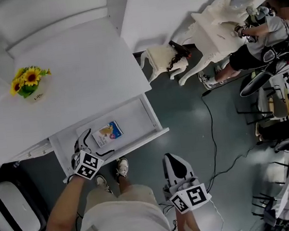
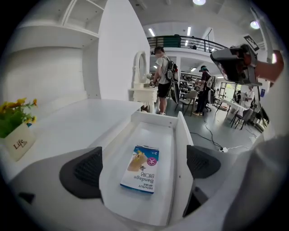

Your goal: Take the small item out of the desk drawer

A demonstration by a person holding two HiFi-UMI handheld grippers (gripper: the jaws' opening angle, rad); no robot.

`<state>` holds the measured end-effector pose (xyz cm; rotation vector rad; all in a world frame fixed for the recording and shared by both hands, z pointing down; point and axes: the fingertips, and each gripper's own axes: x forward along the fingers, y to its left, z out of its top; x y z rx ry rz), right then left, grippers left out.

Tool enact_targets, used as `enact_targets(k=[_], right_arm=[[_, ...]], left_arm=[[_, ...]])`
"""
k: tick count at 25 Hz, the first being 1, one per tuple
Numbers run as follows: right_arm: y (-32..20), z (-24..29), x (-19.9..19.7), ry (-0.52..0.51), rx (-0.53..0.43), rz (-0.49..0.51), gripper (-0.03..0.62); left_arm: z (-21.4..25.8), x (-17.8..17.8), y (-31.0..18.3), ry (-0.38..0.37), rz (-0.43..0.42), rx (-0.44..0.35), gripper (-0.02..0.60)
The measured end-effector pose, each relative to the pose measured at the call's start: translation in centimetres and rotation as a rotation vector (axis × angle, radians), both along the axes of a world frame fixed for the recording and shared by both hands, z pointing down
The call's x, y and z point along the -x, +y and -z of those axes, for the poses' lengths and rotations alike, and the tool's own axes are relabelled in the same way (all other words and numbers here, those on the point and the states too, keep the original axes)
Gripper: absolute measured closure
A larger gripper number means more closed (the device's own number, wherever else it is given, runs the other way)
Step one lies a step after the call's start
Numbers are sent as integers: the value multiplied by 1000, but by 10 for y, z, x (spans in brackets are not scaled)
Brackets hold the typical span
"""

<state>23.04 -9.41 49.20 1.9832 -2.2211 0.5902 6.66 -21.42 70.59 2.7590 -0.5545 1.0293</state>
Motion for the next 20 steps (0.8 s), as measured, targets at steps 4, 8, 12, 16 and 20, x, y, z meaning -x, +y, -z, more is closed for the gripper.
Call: enact_targets(k=[4,8,12,16,20], right_arm=[[5,-8,-3,2,27,3,585],[11,-21,-8,-3,59,2,585],[16,-31,-12,-13,85,4,585],[15,-35,-18,-20,98,14,585],[13,-45,-24,-32,112,21,585]], left_arm=[[-35,-9,-2,-77,-55,52,17],[-66,-14,-7,-161,-105,85,18],[-82,-23,-8,-205,-133,115,18],[-99,-34,-8,-275,-175,120,18],[-116,-37,-13,-321,-137,157,20]])
